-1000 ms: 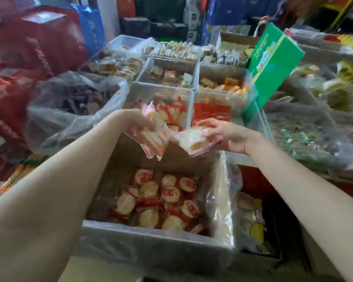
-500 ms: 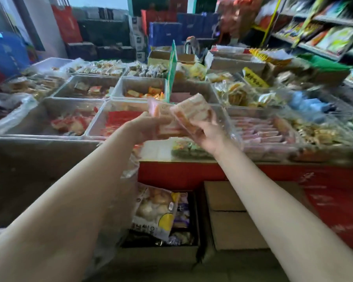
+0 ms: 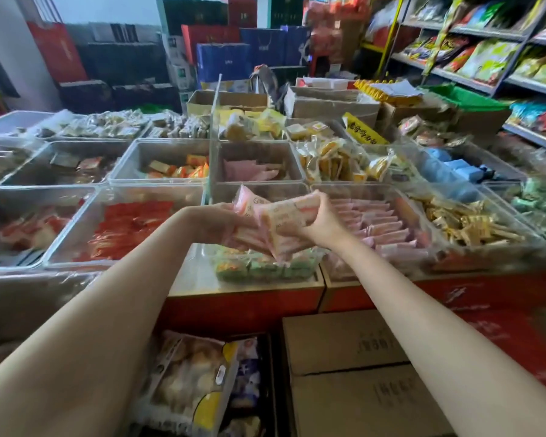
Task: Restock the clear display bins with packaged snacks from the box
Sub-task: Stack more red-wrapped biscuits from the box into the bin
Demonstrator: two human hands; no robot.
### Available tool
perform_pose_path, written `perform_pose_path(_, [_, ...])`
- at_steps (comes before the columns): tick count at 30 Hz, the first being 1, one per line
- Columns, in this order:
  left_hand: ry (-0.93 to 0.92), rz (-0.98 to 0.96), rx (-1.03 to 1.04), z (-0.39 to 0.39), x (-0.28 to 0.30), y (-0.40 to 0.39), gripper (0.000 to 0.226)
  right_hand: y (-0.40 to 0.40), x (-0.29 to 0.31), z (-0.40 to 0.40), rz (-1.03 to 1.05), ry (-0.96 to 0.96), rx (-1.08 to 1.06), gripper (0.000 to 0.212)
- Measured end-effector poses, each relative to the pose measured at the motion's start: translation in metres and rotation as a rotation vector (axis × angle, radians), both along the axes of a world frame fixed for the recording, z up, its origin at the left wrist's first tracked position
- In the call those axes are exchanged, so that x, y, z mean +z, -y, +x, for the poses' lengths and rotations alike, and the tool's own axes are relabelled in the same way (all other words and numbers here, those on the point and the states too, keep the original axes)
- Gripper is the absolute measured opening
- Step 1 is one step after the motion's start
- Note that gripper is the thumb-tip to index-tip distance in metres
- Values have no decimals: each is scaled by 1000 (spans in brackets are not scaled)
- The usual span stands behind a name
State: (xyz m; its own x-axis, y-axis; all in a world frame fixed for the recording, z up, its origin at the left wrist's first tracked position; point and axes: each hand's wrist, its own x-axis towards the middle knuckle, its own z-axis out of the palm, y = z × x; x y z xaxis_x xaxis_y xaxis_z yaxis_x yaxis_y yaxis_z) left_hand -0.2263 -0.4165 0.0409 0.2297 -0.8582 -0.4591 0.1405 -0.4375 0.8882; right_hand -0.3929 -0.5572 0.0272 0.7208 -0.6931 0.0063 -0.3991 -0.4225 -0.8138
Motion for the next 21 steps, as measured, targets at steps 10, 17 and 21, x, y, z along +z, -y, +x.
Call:
perform_pose_path(10, [-136,-87,166,-6,-9,93,13,102,19,-25,1043,419,-35,47])
perform_pose_path(17, [-91,-165,225,-36,-15,138,50,154,13,-26,1049,463,134,24])
perform_pose_path(21, [18,-207,185,-59,-16,176,38,193,10,-42,934,300,266,39])
